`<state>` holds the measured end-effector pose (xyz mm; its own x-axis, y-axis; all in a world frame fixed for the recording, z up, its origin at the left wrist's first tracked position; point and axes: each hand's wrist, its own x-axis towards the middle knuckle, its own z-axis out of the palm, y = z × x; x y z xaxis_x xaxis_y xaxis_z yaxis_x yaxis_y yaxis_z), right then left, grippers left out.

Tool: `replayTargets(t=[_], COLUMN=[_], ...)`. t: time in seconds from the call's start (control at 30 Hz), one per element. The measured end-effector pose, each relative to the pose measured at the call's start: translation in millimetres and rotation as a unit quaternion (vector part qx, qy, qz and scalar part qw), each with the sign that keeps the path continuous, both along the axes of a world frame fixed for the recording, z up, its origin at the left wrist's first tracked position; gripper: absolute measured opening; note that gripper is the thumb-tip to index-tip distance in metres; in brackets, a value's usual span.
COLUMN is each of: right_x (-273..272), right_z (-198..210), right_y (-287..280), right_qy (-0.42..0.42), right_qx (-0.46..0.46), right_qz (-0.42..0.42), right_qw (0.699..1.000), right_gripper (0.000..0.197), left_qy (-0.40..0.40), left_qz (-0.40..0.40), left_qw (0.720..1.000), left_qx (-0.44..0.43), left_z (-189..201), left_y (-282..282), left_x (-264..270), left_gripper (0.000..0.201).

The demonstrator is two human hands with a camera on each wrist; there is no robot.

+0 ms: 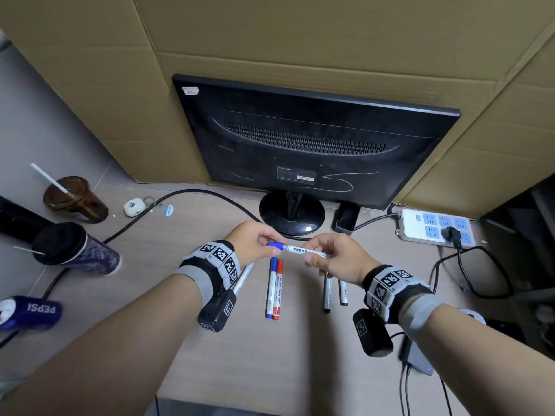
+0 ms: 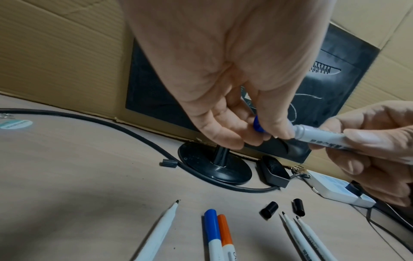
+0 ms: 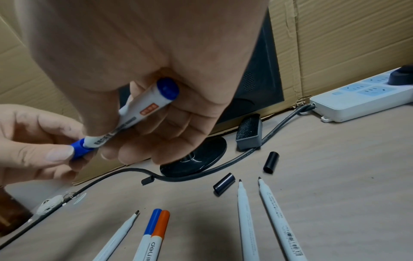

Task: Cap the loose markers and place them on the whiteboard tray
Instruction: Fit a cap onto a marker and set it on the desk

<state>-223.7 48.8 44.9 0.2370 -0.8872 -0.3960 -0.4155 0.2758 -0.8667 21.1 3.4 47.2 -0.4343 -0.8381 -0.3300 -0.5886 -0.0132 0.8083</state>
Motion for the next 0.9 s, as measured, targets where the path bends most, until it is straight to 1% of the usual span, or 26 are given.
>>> replayTargets(t=[0.2,0.5,0.7,0.9], right_x=[-6.8,-2.4,-0.9,-5.5], right_z=[1.8,3.3,9.9,13.6], right_y=[-1.2,-3.6,-9.6,-11.3], right_qy=[0.005,0.019,0.034,0.055], right_qx=[0.002,-0.005,-0.019,-0.015], right_qz=[-0.018,-0.015,0.004,0.012], right_qw=[1.0,1.0,0.999,0.998], right_gripper=[0.01,0.004,0.016,0.016], left_qy=[0.001,0.012,0.027,0.023], left_qz=[-0.028,-0.013,-0.01,0.004], left_qw=[1.0,1.0,1.0,1.0], left_qx=[0.005,0.002,-0.004,-0.017], left_z=[-2.4,-8.5,-6.6,-11.7], left_y=[-1.0,-3.5,-8.4,-5.3], left_x=[-1.5,-9.7,-11.9,-17.9], left_gripper=[0.023,0.024,0.024,0.024])
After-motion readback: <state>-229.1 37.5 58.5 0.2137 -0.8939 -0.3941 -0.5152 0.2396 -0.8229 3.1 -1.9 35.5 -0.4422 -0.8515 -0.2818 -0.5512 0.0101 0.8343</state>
